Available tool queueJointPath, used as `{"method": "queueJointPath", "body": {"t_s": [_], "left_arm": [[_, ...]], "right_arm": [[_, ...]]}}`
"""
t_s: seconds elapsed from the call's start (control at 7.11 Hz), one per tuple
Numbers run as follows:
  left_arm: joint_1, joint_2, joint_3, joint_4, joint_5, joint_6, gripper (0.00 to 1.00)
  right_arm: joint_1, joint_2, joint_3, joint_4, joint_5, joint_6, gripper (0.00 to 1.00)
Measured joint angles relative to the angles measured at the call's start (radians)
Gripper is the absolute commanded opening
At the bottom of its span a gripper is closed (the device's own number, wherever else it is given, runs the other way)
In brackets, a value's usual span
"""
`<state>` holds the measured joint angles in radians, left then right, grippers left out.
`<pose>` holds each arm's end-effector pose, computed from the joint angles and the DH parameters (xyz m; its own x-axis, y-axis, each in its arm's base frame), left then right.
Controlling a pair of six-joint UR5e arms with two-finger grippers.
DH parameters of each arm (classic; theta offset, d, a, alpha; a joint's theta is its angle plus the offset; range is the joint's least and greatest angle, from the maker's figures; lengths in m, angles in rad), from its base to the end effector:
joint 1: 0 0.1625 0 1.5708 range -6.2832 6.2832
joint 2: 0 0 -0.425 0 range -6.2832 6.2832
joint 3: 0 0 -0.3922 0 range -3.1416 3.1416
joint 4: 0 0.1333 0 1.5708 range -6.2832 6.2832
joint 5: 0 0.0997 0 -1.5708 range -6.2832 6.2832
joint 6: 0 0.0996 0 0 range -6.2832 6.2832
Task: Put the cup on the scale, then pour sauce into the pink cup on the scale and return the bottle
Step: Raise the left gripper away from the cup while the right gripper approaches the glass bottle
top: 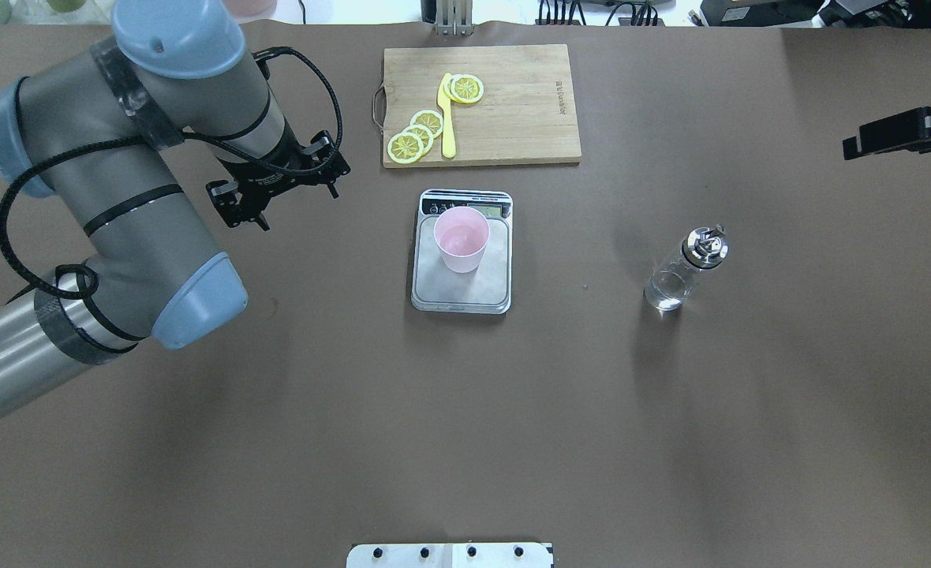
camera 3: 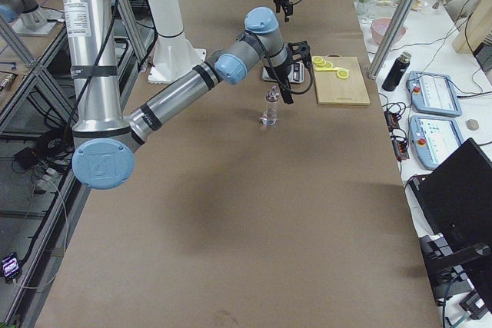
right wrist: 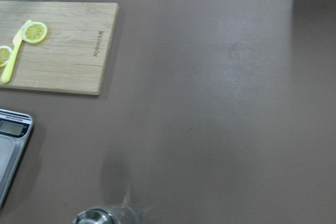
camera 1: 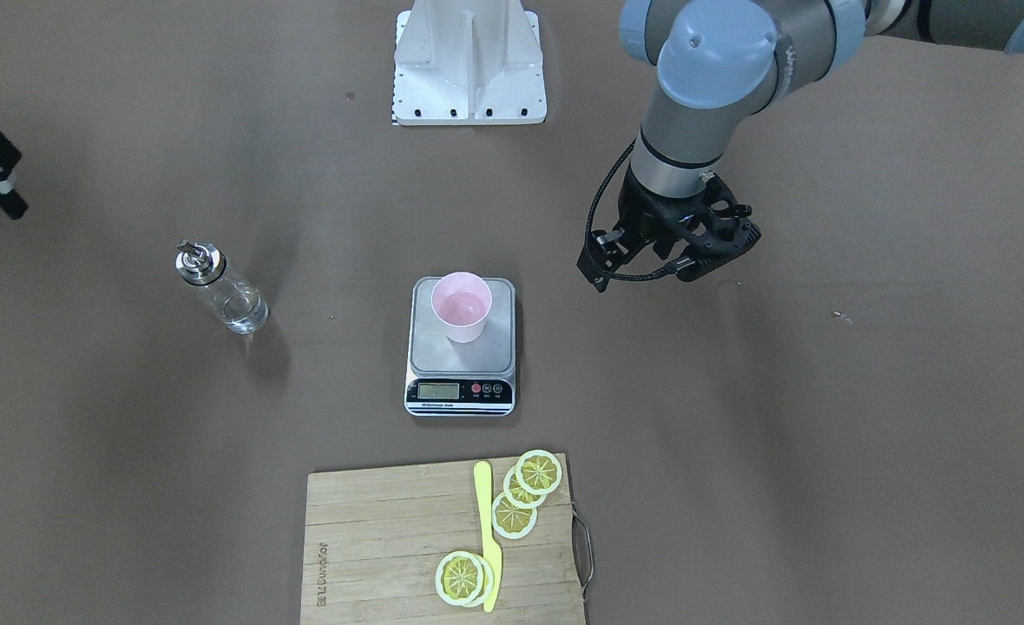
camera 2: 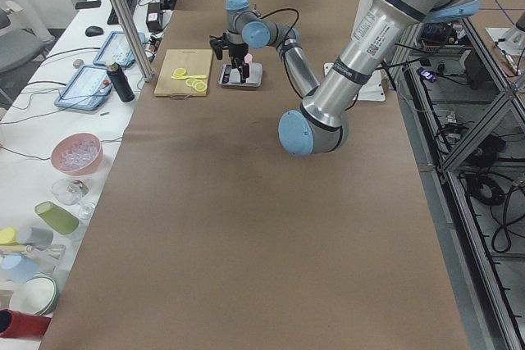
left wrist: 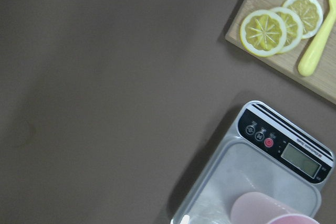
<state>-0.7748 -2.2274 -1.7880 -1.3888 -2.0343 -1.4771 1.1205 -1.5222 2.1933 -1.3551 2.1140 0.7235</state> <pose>0.3986 -0.5145 0.2034 0.5873 -0.4579 -0.6673 0.3686 0.8854 -0.2831 -0.1252 -0.4469 0.3197 0.6290 -0.1730 0.7579 -0.1887 0.9118 0.3647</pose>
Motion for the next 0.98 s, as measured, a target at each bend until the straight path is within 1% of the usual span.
{"method": "queueJointPath", "body": {"t_s": [0.28, 0.42, 0.56, 0.7, 0.84, 0.98], "left_arm": [[-0.007, 0.038, -0.007, -0.007, 0.008, 0.017, 0.99], [-0.007, 0.06, -0.008, -0.025, 0.017, 0.019, 0.99], [-0.007, 0.078, -0.007, -0.05, 0.021, 0.019, 0.99], [-0.007, 0.086, -0.006, -0.063, 0.023, 0.02, 0.99], [-0.007, 0.089, -0.004, -0.068, 0.026, 0.02, 0.99], [-0.007, 0.091, -0.003, -0.07, 0.029, 0.031, 0.99]], "right_arm": [[-0.113, -0.103, 0.039, 0.194, -0.105, 0.086, 1.0], [-0.179, -0.16, 0.056, 0.275, -0.18, 0.152, 1.0], [-0.272, -0.202, 0.08, 0.319, -0.284, 0.219, 1.0], [-0.382, -0.23, 0.097, 0.335, -0.412, 0.271, 1.0], [-0.493, -0.243, 0.103, 0.34, -0.546, 0.317, 1.0], [-0.576, -0.248, 0.099, 0.342, -0.651, 0.343, 0.99]]}}
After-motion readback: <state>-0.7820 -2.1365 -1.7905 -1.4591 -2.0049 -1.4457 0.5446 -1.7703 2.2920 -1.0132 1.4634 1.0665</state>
